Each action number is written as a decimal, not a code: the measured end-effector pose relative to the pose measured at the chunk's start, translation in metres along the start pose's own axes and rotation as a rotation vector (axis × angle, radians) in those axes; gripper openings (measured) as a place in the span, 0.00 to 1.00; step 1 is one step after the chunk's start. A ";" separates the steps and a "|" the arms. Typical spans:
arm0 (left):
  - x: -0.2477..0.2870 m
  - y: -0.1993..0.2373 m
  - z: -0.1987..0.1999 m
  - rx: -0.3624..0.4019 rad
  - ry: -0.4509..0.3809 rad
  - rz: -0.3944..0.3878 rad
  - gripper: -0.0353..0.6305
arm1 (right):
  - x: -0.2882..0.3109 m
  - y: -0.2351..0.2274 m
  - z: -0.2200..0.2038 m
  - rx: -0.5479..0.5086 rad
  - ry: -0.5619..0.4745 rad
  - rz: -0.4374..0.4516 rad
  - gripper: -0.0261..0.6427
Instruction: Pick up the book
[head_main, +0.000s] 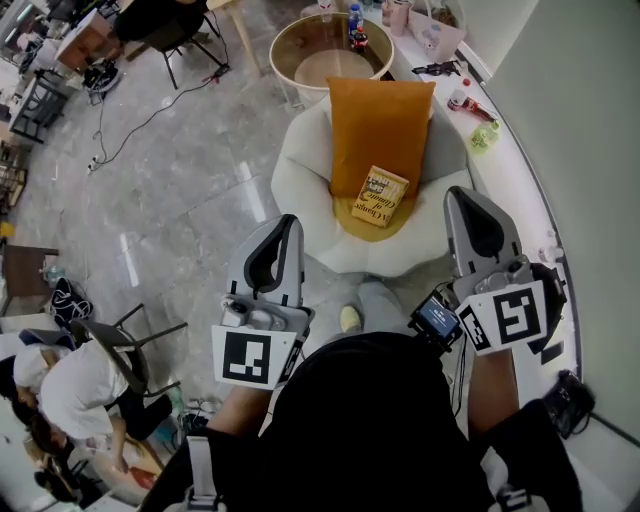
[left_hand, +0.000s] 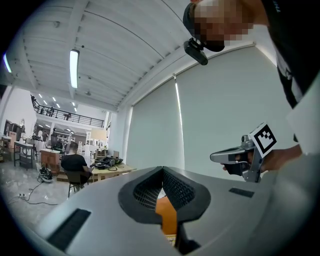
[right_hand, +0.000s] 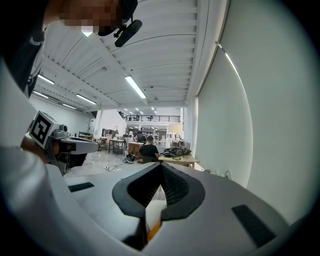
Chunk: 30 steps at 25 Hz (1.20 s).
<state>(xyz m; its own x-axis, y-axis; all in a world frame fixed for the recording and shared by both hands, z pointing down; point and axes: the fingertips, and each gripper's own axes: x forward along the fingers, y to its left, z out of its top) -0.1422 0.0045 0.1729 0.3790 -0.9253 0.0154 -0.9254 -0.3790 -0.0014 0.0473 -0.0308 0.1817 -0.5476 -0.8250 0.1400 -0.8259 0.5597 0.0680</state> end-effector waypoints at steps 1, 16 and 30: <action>0.007 0.001 -0.002 0.006 0.007 -0.002 0.07 | 0.005 -0.006 -0.002 0.003 0.003 -0.001 0.06; 0.106 -0.003 -0.012 -0.008 0.049 -0.007 0.07 | 0.070 -0.083 -0.024 0.048 0.042 0.030 0.06; 0.149 -0.001 -0.014 0.049 0.094 0.049 0.07 | 0.099 -0.126 -0.036 0.071 0.049 0.079 0.06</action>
<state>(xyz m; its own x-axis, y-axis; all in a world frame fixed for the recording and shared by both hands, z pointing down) -0.0852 -0.1330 0.1894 0.3287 -0.9383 0.1078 -0.9405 -0.3357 -0.0535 0.1017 -0.1801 0.2230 -0.6056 -0.7727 0.1904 -0.7887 0.6146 -0.0146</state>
